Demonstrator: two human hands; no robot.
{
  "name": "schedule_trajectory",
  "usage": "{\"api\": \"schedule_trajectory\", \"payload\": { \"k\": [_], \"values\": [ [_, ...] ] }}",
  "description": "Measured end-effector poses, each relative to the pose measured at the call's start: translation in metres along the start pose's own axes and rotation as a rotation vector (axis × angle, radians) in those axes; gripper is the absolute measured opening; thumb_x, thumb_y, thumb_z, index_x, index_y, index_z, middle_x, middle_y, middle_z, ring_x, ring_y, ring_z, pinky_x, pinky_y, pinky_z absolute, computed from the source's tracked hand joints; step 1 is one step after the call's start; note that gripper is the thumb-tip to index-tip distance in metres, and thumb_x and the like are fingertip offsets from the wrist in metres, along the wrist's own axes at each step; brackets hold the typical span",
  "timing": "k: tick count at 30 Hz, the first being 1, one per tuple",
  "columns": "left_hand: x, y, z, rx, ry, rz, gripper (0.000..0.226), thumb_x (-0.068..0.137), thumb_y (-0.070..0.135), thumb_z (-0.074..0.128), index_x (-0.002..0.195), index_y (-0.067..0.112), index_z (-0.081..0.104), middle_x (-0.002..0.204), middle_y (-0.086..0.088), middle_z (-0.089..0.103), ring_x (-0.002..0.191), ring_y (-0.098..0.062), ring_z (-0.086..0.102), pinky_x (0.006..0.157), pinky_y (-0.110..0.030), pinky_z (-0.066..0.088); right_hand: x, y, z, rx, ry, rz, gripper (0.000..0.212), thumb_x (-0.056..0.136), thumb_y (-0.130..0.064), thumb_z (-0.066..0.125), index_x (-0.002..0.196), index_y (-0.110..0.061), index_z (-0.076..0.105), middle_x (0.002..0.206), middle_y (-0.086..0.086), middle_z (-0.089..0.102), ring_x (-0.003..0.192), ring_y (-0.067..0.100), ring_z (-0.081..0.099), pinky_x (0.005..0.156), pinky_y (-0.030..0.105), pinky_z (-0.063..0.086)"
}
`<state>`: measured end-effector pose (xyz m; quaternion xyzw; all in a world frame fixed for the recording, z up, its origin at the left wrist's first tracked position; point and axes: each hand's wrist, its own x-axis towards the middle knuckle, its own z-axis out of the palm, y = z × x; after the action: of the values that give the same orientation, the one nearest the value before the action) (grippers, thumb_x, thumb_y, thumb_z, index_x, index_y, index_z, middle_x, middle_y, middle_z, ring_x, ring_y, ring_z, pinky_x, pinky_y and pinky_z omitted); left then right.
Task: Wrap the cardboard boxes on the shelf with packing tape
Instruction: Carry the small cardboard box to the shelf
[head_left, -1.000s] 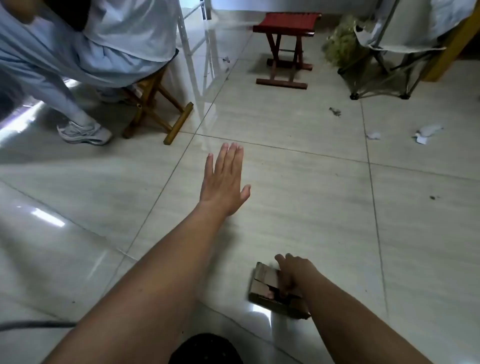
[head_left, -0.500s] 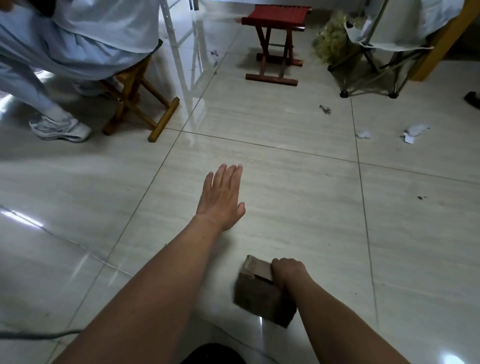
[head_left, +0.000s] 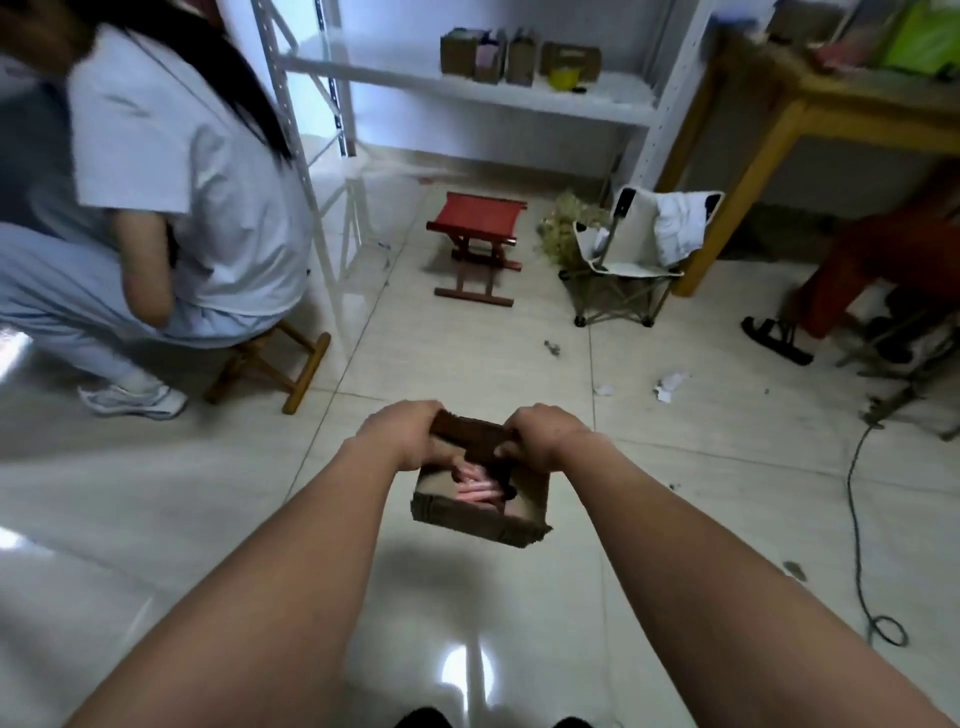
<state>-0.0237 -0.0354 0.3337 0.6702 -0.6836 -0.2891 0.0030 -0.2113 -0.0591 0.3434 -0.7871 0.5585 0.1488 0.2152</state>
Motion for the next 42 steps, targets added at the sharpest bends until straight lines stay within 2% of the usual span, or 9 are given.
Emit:
{"api": "schedule_trajectory", "payload": {
  "k": [3,6,11,14,20,23,29,36,42],
  "values": [
    [-0.037,0.035,-0.079,0.021,0.098,0.041,0.019,0.088,0.046,0.060,0.089,0.029,0.052,0.107,-0.004,0.065,0.095,-0.023,0.057,0.077,-0.033,0.045,-0.050,-0.015,-0.091,0.082,0.027,0.026,0.034,0.084,-0.047,0.066,0.099,-0.016,0.065,0.095,0.006,0.062,0.084,0.022,0.053,0.062,0.027,0.034],
    [-0.070,0.063,-0.153,-0.107,0.132,0.075,0.023,0.092,0.042,0.056,0.106,0.025,0.058,0.114,-0.004,0.064,0.102,-0.023,0.057,0.085,-0.035,0.046,-0.093,-0.027,-0.173,0.232,0.116,0.089,0.032,0.076,-0.051,0.072,0.081,-0.021,0.062,0.079,-0.003,0.058,0.082,0.019,0.056,0.057,0.025,0.034],
    [-0.099,0.087,-0.248,-0.272,0.259,0.092,0.029,0.095,0.037,0.051,0.113,0.016,0.059,0.114,-0.008,0.065,0.102,-0.025,0.058,0.086,-0.035,0.046,-0.135,-0.044,-0.266,0.662,0.300,0.191,0.072,0.074,-0.045,0.077,0.132,-0.012,0.049,0.130,0.011,0.054,0.111,0.024,0.053,0.082,0.030,0.041],
    [-0.103,0.092,-0.278,-0.322,0.348,0.109,0.029,0.097,0.038,0.049,0.114,0.017,0.058,0.112,-0.008,0.064,0.100,-0.025,0.058,0.087,-0.037,0.048,-0.152,-0.052,-0.289,0.867,0.146,0.299,0.090,0.076,-0.046,0.075,0.143,-0.009,0.030,0.145,0.014,0.038,0.121,0.031,0.046,0.078,0.042,0.046],
    [-0.100,0.117,-0.289,-0.366,0.495,0.171,0.023,0.095,0.036,0.054,0.109,0.020,0.062,0.105,-0.002,0.068,0.094,-0.022,0.061,0.083,-0.038,0.050,-0.159,-0.066,-0.303,0.769,-0.168,0.390,0.039,0.083,-0.039,0.070,0.104,-0.007,0.063,0.114,0.013,0.066,0.103,0.026,0.064,0.070,0.034,0.055],
    [-0.093,0.128,-0.293,-0.367,0.520,0.173,0.024,0.094,0.039,0.054,0.108,0.020,0.062,0.101,0.000,0.068,0.089,-0.020,0.061,0.075,-0.035,0.051,-0.148,-0.064,-0.312,0.648,-0.100,0.462,0.037,0.082,-0.042,0.071,0.079,-0.006,0.063,0.105,0.016,0.070,0.094,0.029,0.068,0.070,0.036,0.057],
    [-0.057,0.141,-0.317,-0.340,0.553,0.138,0.027,0.095,0.039,0.052,0.108,0.016,0.060,0.102,-0.003,0.067,0.092,-0.022,0.060,0.078,-0.037,0.050,-0.113,-0.057,-0.341,0.578,0.022,0.453,0.024,0.088,-0.029,0.057,0.083,-0.007,0.060,0.076,0.012,0.064,0.062,0.025,0.065,0.061,0.035,0.057],
    [0.033,0.161,-0.340,-0.323,0.513,0.070,0.029,0.096,0.040,0.050,0.108,0.016,0.060,0.106,-0.005,0.066,0.097,-0.025,0.059,0.084,-0.039,0.050,-0.050,-0.019,-0.392,0.574,0.103,0.363,0.040,0.098,-0.010,0.028,0.134,-0.004,0.045,0.144,0.019,0.042,0.126,0.035,0.048,0.099,0.041,0.046],
    [0.135,0.198,-0.371,-0.312,0.501,0.022,0.026,0.096,0.041,0.050,0.099,0.016,0.058,0.102,-0.008,0.065,0.090,-0.025,0.057,0.072,-0.031,0.043,0.023,0.054,-0.443,0.621,0.084,0.337,0.026,0.095,-0.002,0.037,0.109,0.006,0.057,0.105,0.024,0.059,0.082,0.041,0.067,0.047,0.037,0.055]
  ]
}}
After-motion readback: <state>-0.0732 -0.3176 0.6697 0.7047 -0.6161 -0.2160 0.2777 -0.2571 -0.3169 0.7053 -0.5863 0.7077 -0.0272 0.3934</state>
